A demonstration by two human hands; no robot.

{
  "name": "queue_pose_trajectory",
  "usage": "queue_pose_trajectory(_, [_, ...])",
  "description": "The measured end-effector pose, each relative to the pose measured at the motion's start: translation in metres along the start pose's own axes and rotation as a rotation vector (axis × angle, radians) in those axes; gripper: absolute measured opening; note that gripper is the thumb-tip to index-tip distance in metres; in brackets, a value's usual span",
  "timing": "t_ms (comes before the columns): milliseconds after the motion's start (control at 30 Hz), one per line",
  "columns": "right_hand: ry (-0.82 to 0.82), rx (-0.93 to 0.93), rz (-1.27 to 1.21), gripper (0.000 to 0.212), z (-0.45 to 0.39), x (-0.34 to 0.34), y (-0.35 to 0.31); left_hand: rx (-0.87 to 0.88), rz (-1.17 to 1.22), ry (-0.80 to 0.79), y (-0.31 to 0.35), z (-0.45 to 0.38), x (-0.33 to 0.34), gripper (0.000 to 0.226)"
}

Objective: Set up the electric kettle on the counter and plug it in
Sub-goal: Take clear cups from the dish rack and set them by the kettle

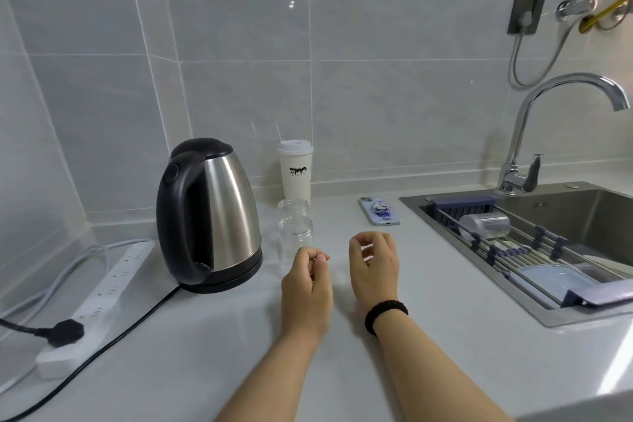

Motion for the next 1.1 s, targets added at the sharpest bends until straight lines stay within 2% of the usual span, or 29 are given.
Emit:
queue_pose_trajectory(233, [0.061, -0.007, 0.050, 0.010, -0.019, -0.022, 0.009, -0.050, 0.052, 0.021, -0.002, -0.002, 0.020, 0.019])
queue_pose_trajectory(833, [0.315, 0.007, 0.125, 0.006, -0.095, -0.089, 0.040, -0.154, 0.178, -0.021, 0.000, -0.016, 0.132, 0.019])
queue_pose_trajectory(1100, [0.412, 0.039, 0.222, 0.010, -0.143, -0.128, 0.059, -0.237, 0.339, -0.060, -0.002, -0.028, 0.175, 0.013])
Point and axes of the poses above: each hand's wrist, its own z-axis away from the middle knuckle, its own x-axis out of the palm, y = z × x, the point moved 4 cm from there along -z, towards the middle knuckle, and after that the axes turned 12 degrees about x, right-handed, at the moved point
